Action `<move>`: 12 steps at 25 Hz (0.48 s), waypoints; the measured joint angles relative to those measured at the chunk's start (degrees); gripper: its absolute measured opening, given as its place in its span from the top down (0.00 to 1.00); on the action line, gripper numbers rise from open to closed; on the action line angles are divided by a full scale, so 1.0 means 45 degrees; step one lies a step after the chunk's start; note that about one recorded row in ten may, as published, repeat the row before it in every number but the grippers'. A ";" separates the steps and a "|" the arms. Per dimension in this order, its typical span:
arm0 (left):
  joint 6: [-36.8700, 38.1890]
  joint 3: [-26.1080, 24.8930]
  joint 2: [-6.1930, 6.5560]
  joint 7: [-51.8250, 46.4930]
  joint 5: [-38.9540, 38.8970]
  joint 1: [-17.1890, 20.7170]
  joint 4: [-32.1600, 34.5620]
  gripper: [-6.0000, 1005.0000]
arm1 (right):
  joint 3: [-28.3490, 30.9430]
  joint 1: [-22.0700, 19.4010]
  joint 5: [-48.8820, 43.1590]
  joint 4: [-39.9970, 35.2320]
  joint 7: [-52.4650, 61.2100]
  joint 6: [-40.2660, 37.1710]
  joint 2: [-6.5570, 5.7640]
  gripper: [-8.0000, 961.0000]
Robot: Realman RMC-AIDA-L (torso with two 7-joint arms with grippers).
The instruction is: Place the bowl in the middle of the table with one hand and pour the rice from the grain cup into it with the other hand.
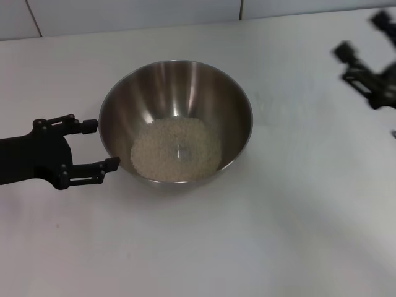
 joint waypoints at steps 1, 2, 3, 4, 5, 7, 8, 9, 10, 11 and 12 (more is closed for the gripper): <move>-0.0005 0.0000 0.0001 0.0002 -0.0001 -0.0009 -0.0014 0.17 | -0.0380 0.0518 -0.0165 -0.0908 0.0587 0.0289 0.0120 0.15; -0.0005 0.0000 0.0006 0.0002 -0.0001 -0.0019 -0.0018 0.17 | -0.0828 0.0914 -0.0294 -0.1716 0.1138 0.0602 0.0234 0.15; -0.0005 0.0000 0.0010 0.0003 0.0001 -0.0033 -0.0024 0.17 | -0.1510 0.1356 -0.0395 -0.2565 0.1901 0.0936 0.0308 0.14; 0.0011 -0.0006 0.0017 0.0004 -0.0002 -0.0052 -0.0024 0.17 | -0.2928 0.1923 -0.0487 -0.3674 0.3228 0.1514 0.0330 0.13; 0.0011 -0.0006 0.0017 0.0004 -0.0002 -0.0052 -0.0024 0.17 | -0.2928 0.1923 -0.0487 -0.3674 0.3228 0.1514 0.0330 0.13; 0.0013 -0.0012 0.0023 0.0003 -0.0002 -0.0058 -0.0024 0.17 | -0.4576 0.2273 -0.0505 -0.4810 0.4817 0.2054 0.0326 0.13; 0.0011 -0.0011 0.0023 0.0002 -0.0002 -0.0060 -0.0018 0.17 | -0.5534 0.2355 -0.0499 -0.5483 0.5625 0.2234 0.0334 0.13; 0.0010 -0.0012 0.0025 0.0002 -0.0002 -0.0064 -0.0014 0.17 | -0.7414 0.2391 -0.0434 -0.6763 0.7020 0.2449 0.0361 0.13; 0.0011 -0.0012 0.0025 0.0001 -0.0003 -0.0068 -0.0012 0.17 | -0.8127 0.2366 -0.0373 -0.7242 0.7612 0.2480 0.0368 0.13; 0.0012 -0.0010 0.0025 -0.0003 -0.0002 -0.0074 -0.0012 0.17 | -0.8127 0.2366 -0.0373 -0.7242 0.7612 0.2480 0.0368 0.13; 0.0012 -0.0010 0.0025 -0.0003 -0.0002 -0.0074 -0.0013 0.17 | -0.8794 0.2327 -0.0322 -0.7721 0.8142 0.2495 0.0369 0.13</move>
